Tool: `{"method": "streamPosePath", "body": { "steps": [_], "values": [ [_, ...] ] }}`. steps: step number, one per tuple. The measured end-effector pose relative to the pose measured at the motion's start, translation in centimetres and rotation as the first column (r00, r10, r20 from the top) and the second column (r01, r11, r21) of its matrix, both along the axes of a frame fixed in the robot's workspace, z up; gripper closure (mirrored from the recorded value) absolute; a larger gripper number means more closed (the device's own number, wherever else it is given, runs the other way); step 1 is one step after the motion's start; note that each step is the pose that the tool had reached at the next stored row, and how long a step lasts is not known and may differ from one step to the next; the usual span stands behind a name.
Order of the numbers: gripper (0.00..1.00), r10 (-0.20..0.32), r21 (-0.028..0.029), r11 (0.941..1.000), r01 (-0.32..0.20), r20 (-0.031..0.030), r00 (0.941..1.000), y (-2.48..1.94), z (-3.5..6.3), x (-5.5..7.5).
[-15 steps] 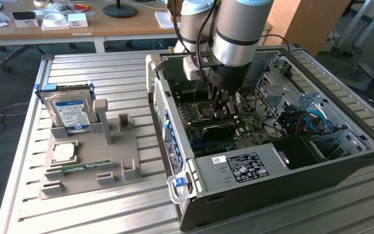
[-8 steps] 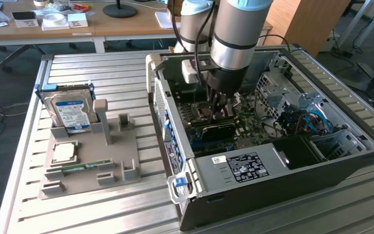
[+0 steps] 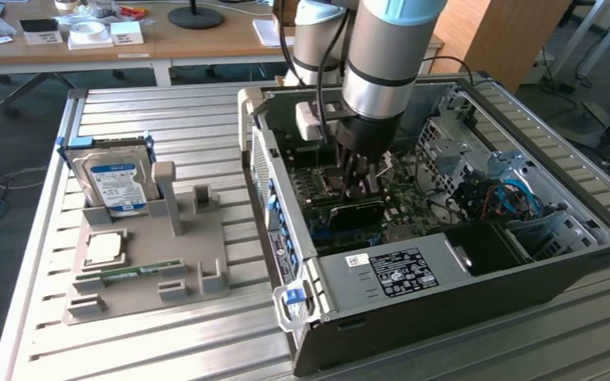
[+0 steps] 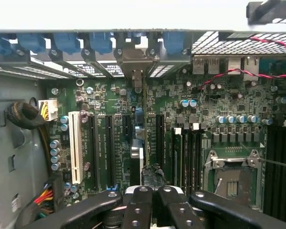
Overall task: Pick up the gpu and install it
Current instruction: 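Press down on the gpu until it lock into place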
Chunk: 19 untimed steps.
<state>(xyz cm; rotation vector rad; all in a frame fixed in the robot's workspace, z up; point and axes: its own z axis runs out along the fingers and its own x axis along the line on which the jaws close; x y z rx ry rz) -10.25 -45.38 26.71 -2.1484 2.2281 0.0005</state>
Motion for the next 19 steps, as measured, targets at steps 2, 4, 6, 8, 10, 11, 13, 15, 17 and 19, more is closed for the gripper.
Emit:
{"method": "streamPosePath", "body": {
  "steps": [2, 4, 6, 8, 10, 11, 13, 15, 17, 19],
  "values": [
    [0.89, 0.0, -0.0002, 1.0, 0.0, -0.0001, 1.0, 0.0, -0.16, 0.0],
    [0.89, 0.0, -0.0003, 1.0, 0.0, -0.0001, 1.0, 0.0, -0.15, 0.0],
    [0.89, 0.0, 0.0, 1.0, 0.0, 0.0, 1.0, 0.0, -0.21, 0.0],
    [0.89, 0.0, -0.0005, 1.0, 0.0, -0.0002, 1.0, -0.01, -0.4, 0.0],
    [0.89, 0.0, -0.0006, 1.0, 0.0, -0.0003, 1.0, -0.01, -0.42, 0.0],
    [0.89, 0.0, -0.0005, 1.0, 0.0, -0.0003, 1.0, -0.01, -0.43, 0.0],
    [0.89, 0.0, -0.0003, 1.0, 0.0, -0.0001, 1.0, 0.0, -0.45, 0.0],
    [0.89, 0.0, -0.0001, 1.0, 0.0, 0.0001, 1.0, 0.0, -0.53, -0.03],
    [0.89, 0.0, -0.0002, 1.0, 0.0, -0.0002, 1.0, 0.0, -0.53, -0.04],
    [0.89, 0.0, -0.0002, 1.0, 0.0, -0.0002, 1.0, 0.0, -0.53, -0.04]
  ]
}}
